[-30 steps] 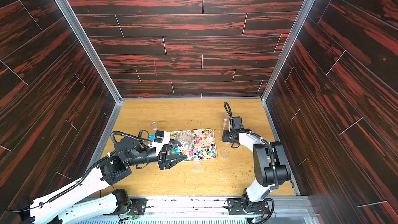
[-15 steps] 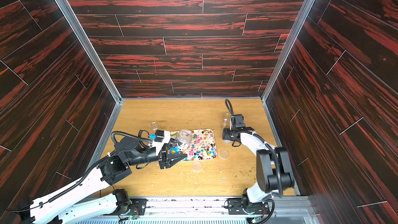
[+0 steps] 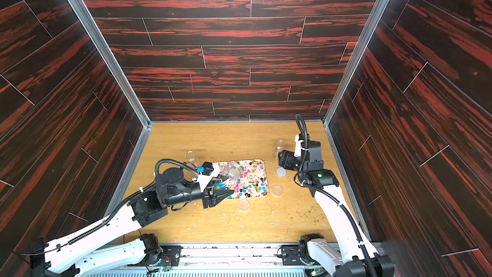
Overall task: Pour the candies out of the jar
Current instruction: 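Place the lid at the center of the board, then pour the candies out of the jar onto the tray.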
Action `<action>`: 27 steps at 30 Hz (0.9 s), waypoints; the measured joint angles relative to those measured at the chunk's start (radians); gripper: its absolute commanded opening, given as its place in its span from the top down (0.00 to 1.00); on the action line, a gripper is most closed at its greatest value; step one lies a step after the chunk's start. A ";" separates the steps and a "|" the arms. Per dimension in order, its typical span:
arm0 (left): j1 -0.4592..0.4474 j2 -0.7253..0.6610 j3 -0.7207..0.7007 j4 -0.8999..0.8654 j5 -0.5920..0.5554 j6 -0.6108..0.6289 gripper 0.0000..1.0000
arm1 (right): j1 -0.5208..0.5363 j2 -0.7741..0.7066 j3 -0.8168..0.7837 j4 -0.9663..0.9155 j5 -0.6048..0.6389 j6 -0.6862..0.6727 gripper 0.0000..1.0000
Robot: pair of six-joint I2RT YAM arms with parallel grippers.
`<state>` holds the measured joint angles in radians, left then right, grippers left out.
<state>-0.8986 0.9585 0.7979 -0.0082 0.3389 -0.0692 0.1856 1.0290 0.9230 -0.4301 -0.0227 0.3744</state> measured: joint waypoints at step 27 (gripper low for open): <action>0.142 0.338 -0.010 -0.192 -0.079 0.059 0.63 | 0.000 -0.094 -0.046 -0.060 -0.045 0.018 0.25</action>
<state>-0.7567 1.2964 0.7883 -0.2005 0.2604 -0.0105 0.1852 0.9348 0.8768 -0.4904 -0.0677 0.3923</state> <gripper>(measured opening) 0.585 0.752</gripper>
